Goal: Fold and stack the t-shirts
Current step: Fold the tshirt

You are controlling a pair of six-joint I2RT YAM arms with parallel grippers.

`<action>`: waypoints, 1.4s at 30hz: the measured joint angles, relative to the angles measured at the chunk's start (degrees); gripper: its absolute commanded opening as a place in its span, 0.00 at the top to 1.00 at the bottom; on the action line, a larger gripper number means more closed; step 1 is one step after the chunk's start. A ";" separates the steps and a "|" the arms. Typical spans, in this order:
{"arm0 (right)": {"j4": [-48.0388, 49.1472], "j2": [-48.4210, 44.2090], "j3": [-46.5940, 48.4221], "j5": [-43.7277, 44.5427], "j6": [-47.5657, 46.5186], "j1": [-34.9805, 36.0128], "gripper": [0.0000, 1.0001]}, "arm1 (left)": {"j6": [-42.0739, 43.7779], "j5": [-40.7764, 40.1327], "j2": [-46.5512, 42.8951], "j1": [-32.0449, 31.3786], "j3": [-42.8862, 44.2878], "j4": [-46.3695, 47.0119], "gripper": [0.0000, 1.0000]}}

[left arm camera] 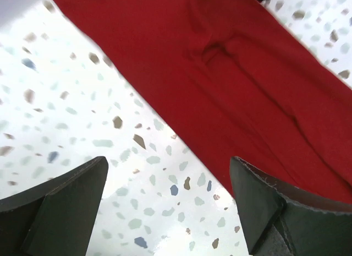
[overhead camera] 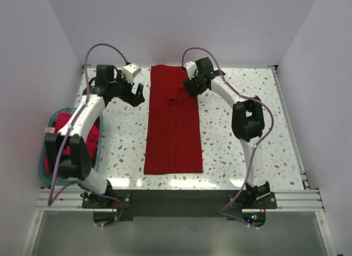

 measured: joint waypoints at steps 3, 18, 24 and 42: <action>-0.61 -10.47 -6.01 -2.93 -0.81 -0.07 0.01 | 2.19 0.50 -11.06 0.26 -3.74 1.88 0.00; -3.10 -57.75 -38.64 -26.18 -19.43 4.66 0.02 | 36.57 17.51 -28.20 -2.03 -18.23 -18.45 0.00; -7.93 -65.29 -65.90 -22.23 -29.90 18.38 0.12 | 48.59 17.53 -44.33 -11.80 -40.68 -21.55 0.16; 2.49 -61.48 -81.79 -13.60 -39.54 30.12 0.50 | 49.90 7.54 -37.53 -26.32 -53.48 -6.40 0.44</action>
